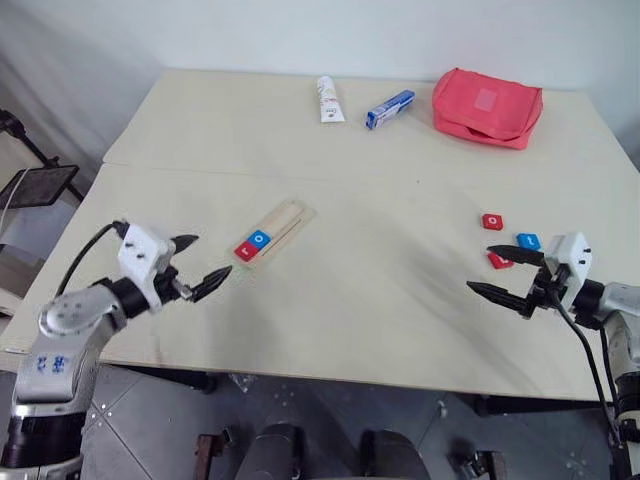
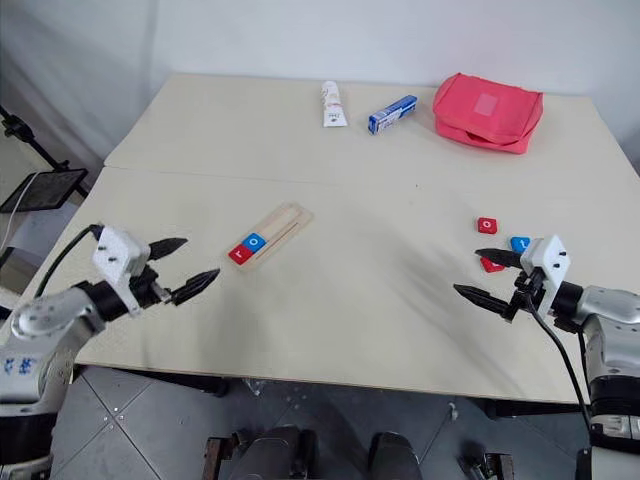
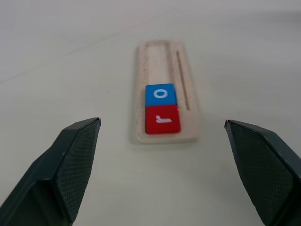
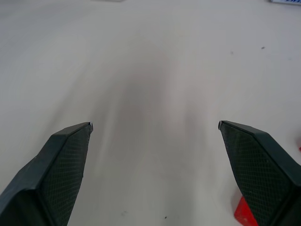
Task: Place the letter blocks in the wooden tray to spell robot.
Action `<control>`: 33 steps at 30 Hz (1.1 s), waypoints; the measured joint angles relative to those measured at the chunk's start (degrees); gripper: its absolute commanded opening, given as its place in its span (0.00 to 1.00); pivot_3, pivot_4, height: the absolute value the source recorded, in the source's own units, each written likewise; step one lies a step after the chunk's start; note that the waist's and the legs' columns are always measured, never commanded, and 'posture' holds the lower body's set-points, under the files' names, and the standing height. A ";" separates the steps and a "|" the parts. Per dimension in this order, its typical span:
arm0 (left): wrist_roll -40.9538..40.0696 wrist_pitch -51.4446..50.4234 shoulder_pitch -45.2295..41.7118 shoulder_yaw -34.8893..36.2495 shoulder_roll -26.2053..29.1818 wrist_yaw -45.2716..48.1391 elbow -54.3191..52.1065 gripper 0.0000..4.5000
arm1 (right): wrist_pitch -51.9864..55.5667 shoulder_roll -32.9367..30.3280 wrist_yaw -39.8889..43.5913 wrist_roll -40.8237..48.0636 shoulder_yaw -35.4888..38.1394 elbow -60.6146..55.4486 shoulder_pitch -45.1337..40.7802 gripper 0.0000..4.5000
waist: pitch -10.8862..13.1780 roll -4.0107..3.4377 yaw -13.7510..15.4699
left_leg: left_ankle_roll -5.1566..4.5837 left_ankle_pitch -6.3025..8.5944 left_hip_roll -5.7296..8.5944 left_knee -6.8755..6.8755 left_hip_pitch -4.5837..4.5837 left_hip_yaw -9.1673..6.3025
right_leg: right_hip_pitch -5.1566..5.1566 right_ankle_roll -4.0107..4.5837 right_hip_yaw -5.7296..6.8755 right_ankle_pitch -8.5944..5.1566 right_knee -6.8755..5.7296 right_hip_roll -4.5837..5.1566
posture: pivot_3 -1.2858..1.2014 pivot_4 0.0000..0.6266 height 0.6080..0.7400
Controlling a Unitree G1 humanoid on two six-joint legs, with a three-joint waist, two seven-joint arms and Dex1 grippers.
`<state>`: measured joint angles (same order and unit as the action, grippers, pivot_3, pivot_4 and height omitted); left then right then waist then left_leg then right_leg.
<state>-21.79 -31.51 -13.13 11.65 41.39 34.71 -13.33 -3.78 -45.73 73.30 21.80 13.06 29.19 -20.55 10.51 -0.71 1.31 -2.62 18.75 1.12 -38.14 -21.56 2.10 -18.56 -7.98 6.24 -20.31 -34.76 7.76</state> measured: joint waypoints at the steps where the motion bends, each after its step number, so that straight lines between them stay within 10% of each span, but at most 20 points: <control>1: 0.46 -2.85 -2.04 -1.54 0.26 -0.71 0.01 1.00 | -0.01 0.06 0.25 -0.06 -0.31 0.22 -0.17 1.00 | 0.00 0.00 -0.04 | 0.00 0.00 0.00 0.01 0.00 0.01 | -0.01 0.00 0.05 0.00 0.00 -0.02 | 0.52 0.24 1.00; 13: 7.31 -26.66 -25.43 -19.80 3.21 -1.38 8.56 1.00 | 0.15 0.26 1.01 -0.15 -1.29 -0.16 0.48 1.00 | 0.03 0.04 -0.05 | 0.01 -0.01 -0.02 0.00 -0.02 0.06 | -0.05 0.00 0.07 0.00 -0.01 -0.11 | 0.52 0.24 1.00; 33: 12.02 -28.15 -32.69 -26.37 0.40 2.13 18.19 1.00 | 0.47 0.25 0.16 -0.15 -1.21 -2.00 2.12 1.00 | 0.06 0.10 0.12 | 0.01 -0.01 0.01 -0.11 -0.05 0.04 | -0.07 0.00 0.04 0.00 -0.10 -0.09 | 0.52 0.24 1.00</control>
<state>-9.77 -59.66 -45.82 -14.73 41.79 36.84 4.85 -3.31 -45.48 73.46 21.65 11.84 27.20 -18.43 10.57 -0.61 1.44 -2.60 18.75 1.13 -38.25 -21.61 2.14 -18.63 -7.98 6.28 -20.31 -34.86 7.66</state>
